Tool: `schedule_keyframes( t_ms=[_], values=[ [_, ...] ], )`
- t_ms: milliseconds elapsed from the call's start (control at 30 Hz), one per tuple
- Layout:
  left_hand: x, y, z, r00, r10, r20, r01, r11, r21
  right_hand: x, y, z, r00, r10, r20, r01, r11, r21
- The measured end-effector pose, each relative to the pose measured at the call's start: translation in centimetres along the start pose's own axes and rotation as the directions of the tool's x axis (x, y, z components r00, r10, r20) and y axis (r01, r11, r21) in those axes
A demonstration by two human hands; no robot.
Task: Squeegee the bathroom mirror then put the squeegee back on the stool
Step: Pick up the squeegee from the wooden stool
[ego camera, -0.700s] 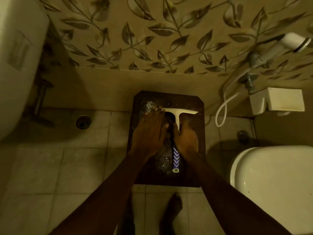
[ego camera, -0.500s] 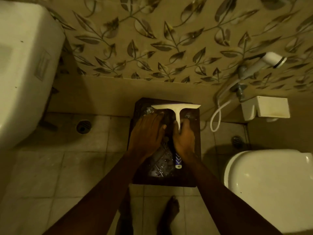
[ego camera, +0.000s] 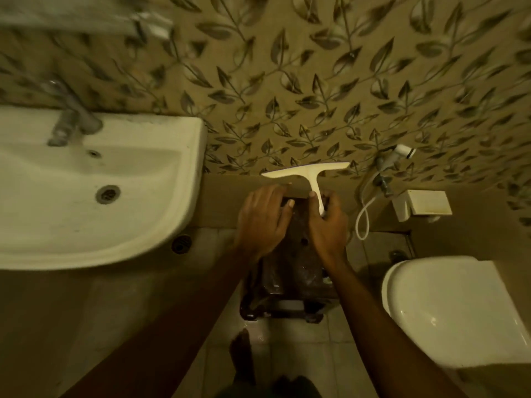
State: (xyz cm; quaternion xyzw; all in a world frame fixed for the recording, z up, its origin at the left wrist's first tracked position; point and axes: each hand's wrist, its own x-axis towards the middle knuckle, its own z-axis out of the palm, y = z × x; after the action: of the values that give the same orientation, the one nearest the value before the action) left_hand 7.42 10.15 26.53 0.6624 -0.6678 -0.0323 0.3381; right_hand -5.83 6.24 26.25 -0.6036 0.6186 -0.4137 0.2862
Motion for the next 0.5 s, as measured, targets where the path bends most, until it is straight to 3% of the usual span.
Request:
schedule_keyframes(
  t_ms=[233, 500],
  values=[
    [-3.2, 0.6, -8.6, 0.988, 0.070, -0.141, -0.058, 0.995, 0.084, -4.5, -7.2, -0.2, 0.994, -0.070, -0.086, 0.083, 0.983, 0.161],
    [-4.3, -2.3, -20.2, 0.945, 0.133, -0.298, -0.053, 0.964, 0.261, -7.2, -17.7, 1.6, 0.965, -0.252, -0.075, 0.263, 0.930, 0.255]
  ],
)
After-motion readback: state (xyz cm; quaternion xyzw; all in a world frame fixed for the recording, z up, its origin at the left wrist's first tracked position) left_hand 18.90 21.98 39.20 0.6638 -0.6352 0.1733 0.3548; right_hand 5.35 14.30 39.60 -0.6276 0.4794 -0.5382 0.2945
